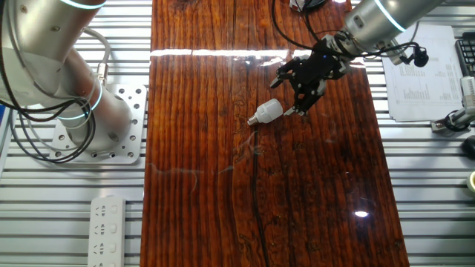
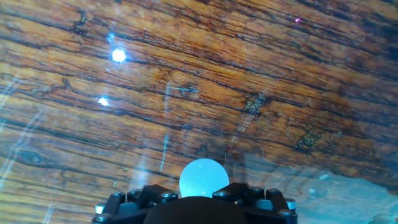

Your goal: Install the light bulb by rotating it

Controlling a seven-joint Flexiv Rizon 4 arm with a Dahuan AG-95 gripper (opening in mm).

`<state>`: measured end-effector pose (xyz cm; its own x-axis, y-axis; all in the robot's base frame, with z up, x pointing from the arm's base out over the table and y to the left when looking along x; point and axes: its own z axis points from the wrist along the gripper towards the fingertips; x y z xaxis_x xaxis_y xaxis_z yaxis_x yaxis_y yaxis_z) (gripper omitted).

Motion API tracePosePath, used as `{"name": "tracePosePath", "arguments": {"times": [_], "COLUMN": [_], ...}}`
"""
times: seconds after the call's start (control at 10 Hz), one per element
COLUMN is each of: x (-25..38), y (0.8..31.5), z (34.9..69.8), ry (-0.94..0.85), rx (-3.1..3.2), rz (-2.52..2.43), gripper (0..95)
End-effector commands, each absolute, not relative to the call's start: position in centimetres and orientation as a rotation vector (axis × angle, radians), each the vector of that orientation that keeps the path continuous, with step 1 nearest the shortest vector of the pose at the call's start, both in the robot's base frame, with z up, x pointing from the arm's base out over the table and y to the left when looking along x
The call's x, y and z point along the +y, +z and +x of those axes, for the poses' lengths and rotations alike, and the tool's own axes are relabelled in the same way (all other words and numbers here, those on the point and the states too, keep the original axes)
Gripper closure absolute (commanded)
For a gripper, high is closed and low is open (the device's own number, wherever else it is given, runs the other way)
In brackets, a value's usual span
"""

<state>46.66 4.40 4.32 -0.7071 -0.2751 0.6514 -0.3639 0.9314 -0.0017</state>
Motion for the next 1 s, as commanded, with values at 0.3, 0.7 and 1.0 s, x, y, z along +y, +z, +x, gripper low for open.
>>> {"name": "tracePosePath", "arguments": {"times": [0.3, 0.7, 1.0], "x": [4.5, 3.6, 3.2], "y": [3.3, 3.2, 2.9], "z": [46.5, 46.0, 45.5], "ry": [0.215, 0.220, 0.217], "rx": [-2.384, -2.381, -2.378], "rz": [0.460, 0.466, 0.472], "gripper": [19.0, 19.0, 19.0]}}
